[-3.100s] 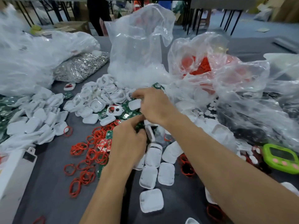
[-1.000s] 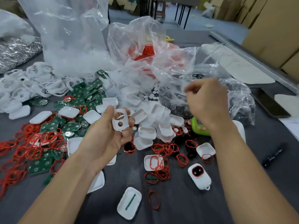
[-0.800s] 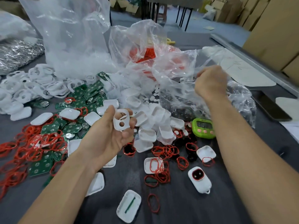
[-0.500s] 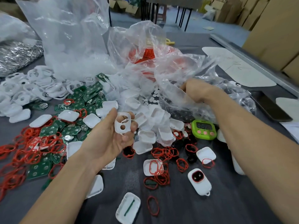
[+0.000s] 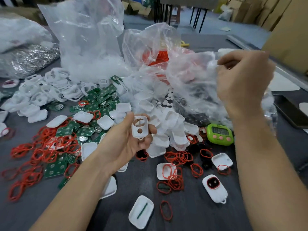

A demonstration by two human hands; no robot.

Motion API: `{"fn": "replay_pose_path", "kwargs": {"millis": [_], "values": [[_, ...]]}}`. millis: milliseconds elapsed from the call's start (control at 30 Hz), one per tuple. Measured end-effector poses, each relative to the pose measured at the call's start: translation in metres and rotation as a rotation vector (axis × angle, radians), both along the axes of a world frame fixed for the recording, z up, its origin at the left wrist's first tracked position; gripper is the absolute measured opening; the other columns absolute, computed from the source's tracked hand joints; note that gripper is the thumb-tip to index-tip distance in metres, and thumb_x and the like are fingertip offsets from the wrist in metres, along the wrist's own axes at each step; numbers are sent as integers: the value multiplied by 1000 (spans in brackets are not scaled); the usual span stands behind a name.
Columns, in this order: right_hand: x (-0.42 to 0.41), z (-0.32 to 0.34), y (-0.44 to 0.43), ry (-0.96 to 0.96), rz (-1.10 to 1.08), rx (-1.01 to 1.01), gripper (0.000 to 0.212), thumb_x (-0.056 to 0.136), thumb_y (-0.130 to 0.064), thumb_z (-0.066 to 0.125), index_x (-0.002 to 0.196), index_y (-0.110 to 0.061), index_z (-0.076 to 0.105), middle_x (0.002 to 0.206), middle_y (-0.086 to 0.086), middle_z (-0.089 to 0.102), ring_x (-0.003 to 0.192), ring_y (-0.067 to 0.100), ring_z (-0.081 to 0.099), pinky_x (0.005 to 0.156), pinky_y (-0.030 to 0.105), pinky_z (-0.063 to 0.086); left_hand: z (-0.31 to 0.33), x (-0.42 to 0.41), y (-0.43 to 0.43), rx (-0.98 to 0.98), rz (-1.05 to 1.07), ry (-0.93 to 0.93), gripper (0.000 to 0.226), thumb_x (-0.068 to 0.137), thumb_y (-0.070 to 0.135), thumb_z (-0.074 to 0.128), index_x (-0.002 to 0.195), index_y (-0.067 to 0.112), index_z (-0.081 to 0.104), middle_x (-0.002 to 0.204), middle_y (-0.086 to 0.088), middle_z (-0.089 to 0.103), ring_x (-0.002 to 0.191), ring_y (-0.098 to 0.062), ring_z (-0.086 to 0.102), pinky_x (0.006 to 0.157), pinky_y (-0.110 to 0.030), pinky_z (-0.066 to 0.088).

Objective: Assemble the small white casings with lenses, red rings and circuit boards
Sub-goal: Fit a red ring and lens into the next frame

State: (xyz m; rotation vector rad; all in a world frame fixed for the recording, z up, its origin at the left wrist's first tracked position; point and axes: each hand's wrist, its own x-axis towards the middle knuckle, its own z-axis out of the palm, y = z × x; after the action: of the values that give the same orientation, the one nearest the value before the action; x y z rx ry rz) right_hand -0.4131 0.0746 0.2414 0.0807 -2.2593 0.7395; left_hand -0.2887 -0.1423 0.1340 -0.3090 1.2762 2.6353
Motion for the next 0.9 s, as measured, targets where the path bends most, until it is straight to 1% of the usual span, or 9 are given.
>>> {"fn": "replay_pose_path", "kwargs": {"millis": [67, 233, 300, 367, 467, 567, 700, 800, 900], "values": [[19, -6, -10, 47, 69, -81, 14, 82, -14, 73, 85, -25, 79, 72, -12, 70, 68, 8, 68, 66, 21, 54, 1, 0, 2, -28, -5, 16, 41, 98, 48, 41, 107, 13, 60, 87, -17, 69, 62, -23, 60, 57, -26, 53], [25, -37, -15, -278, 204, -141, 17, 86, -9, 74, 85, -25, 79, 71, -17, 68, 68, 0, 67, 69, 23, 58, -1, 3, 3, -49, -18, 36, 41, 90, 48, 45, 104, 12, 61, 85, -18, 69, 60, -23, 60, 55, -26, 53], [15, -38, -6, -249, 138, -189, 22, 89, -6, 67, 87, -24, 79, 73, -12, 69, 66, 0, 66, 69, 24, 59, -2, 2, 1, -66, -19, 44, 42, 91, 48, 45, 104, 13, 62, 85, -17, 69, 62, -23, 59, 58, -27, 50], [4, -29, -2, -172, 109, -169, 30, 91, -1, 59, 88, -22, 80, 75, -10, 68, 61, -8, 61, 66, 11, 54, -2, 2, 0, -73, -8, 44, 42, 92, 48, 44, 106, 13, 62, 85, -17, 69, 63, -23, 58, 59, -27, 50], [-18, -9, -18, -152, 300, -34, 40, 89, 6, 53, 89, -22, 81, 79, -13, 69, 64, -20, 58, 64, -3, 44, -2, 0, -1, -61, 5, 35, 42, 92, 47, 45, 108, 12, 61, 86, -18, 69, 66, -24, 59, 60, -26, 52], [-49, -12, -41, -428, 396, 242, 39, 87, 11, 52, 81, -17, 78, 80, -3, 71, 65, 5, 67, 60, 17, 53, -3, -1, 0, -59, 13, 30, 42, 93, 47, 46, 107, 11, 63, 86, -19, 68, 69, -25, 58, 60, -26, 53], [-73, -34, -38, -730, 208, 842, 29, 88, 8, 50, 64, -8, 55, 73, 7, 51, 61, 19, 44, 68, 33, 41, -4, 0, -4, -36, 27, 25, 43, 92, 47, 47, 107, 9, 62, 85, -21, 68, 60, -24, 58, 53, -26, 54], [-82, -49, -32, -832, 242, 935, 39, 90, 7, 51, 61, -17, 43, 66, 2, 44, 57, 17, 41, 69, 33, 41, -3, -1, -6, -24, 34, 24, 43, 92, 47, 48, 105, 9, 63, 85, -22, 68, 57, -24, 59, 51, -26, 54], [-84, -57, -28, -873, 276, 906, 23, 91, 6, 49, 85, -11, 63, 83, 6, 60, 69, 22, 53, 69, 32, 44, -3, -1, -5, -34, 36, 13, 44, 93, 47, 46, 104, 9, 64, 85, -21, 68, 59, -23, 59, 53, -26, 55]]}}
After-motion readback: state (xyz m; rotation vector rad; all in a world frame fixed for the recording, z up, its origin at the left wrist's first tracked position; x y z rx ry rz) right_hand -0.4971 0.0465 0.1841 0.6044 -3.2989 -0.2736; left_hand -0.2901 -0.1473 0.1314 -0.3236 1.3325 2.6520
